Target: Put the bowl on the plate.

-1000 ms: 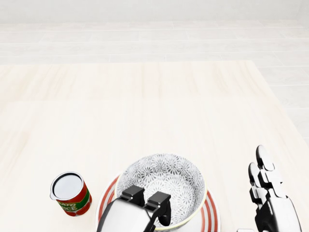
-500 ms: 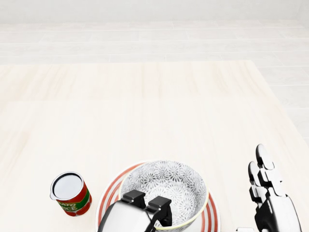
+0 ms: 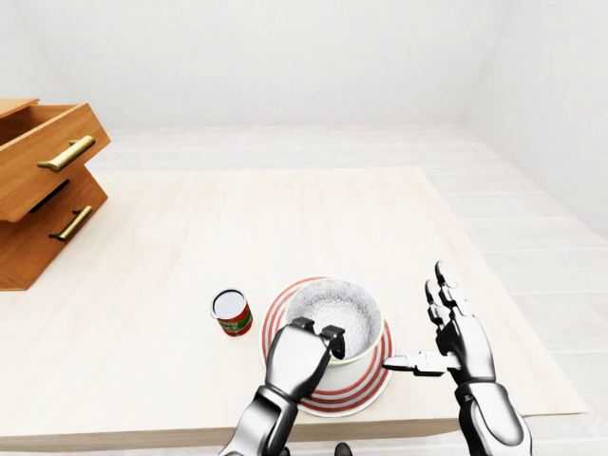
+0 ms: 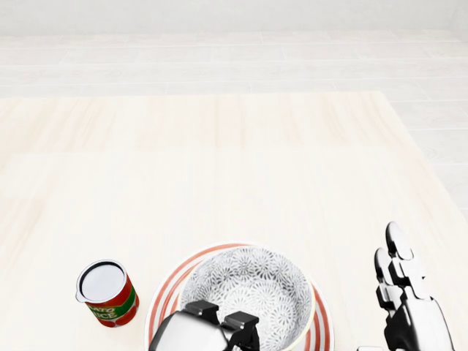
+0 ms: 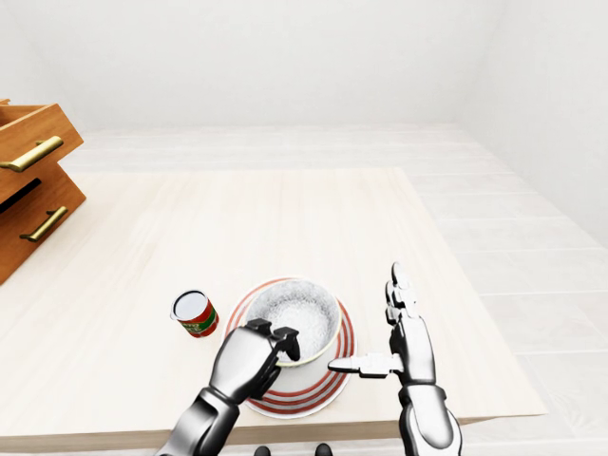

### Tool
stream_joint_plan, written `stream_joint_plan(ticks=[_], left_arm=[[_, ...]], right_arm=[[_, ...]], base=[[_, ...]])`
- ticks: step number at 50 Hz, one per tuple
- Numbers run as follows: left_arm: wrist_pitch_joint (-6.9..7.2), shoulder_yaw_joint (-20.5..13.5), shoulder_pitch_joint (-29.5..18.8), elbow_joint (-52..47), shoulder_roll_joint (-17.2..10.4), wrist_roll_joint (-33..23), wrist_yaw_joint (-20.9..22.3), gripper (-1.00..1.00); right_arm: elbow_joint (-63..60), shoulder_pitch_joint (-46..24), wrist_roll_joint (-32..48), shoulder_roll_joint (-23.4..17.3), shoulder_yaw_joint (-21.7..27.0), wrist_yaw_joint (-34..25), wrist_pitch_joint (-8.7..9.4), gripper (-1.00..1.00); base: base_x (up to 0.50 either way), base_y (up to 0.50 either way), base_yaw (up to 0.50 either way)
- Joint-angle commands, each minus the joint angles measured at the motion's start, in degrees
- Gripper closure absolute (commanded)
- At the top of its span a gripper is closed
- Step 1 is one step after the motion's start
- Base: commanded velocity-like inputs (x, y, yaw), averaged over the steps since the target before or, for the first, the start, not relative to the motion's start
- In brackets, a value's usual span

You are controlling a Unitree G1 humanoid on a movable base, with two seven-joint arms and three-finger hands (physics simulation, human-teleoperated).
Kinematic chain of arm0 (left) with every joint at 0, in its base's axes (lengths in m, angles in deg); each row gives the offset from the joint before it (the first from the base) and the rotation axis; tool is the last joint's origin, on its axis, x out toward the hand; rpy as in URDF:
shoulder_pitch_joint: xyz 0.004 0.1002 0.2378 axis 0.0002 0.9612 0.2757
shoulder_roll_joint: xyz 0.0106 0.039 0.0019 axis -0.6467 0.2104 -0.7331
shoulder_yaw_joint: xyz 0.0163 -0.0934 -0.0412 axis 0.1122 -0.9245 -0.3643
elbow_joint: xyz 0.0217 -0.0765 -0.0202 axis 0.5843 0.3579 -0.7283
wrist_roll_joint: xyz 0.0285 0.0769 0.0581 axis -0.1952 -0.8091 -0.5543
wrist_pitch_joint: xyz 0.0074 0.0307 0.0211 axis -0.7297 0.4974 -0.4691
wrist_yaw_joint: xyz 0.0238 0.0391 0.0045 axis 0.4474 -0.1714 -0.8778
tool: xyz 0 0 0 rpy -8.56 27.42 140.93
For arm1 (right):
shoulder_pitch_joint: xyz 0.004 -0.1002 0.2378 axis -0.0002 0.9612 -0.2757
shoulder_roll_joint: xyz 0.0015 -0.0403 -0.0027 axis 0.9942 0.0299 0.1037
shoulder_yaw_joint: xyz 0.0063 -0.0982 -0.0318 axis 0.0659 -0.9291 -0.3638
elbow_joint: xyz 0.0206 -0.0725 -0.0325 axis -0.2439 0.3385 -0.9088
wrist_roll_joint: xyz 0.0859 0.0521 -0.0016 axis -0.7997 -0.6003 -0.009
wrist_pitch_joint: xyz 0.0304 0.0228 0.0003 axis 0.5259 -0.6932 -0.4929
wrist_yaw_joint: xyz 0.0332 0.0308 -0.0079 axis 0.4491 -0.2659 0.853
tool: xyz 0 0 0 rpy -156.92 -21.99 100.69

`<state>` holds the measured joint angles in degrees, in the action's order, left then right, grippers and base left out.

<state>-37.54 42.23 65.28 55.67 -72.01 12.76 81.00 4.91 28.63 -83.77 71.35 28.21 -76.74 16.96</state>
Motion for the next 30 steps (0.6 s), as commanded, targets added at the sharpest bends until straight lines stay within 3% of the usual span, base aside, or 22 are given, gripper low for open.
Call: stream_joint_plan(ticks=[1,12,16,18,30], left_arm=[[0.00,0.06,0.73,-1.41,-0.64,0.55,-0.13,0.37],[0.00,-0.01,1.74,-2.97,-1.29,0.42,0.75,0.27],[0.00,-0.02,2.10,-3.91,-1.49,0.64,1.34,0.19],[0.00,0.00,2.20,-4.27,-1.61,0.61,1.75,0.04],[0.00,-0.26,3.89,-6.82,-2.92,0.64,2.95,0.03]], right_arm=[[0.73,0.03,-0.02,0.01,-0.13,0.13,0.00,-1.00],[1.40,0.13,-0.09,-0.03,-0.35,0.27,0.00,-1.00],[1.46,0.23,-0.33,-0.01,-0.39,0.29,0.00,-1.00],[1.48,0.30,-0.30,-0.05,-0.43,0.32,0.00,-1.00],[1.79,0.54,-0.65,0.01,-0.41,0.33,0.00,-1.00]], base=[[0.00,0.00,0.00],[0.00,0.00,0.00],[0.00,0.00,0.00],[0.00,0.00,0.00],[0.00,0.00,0.00]])
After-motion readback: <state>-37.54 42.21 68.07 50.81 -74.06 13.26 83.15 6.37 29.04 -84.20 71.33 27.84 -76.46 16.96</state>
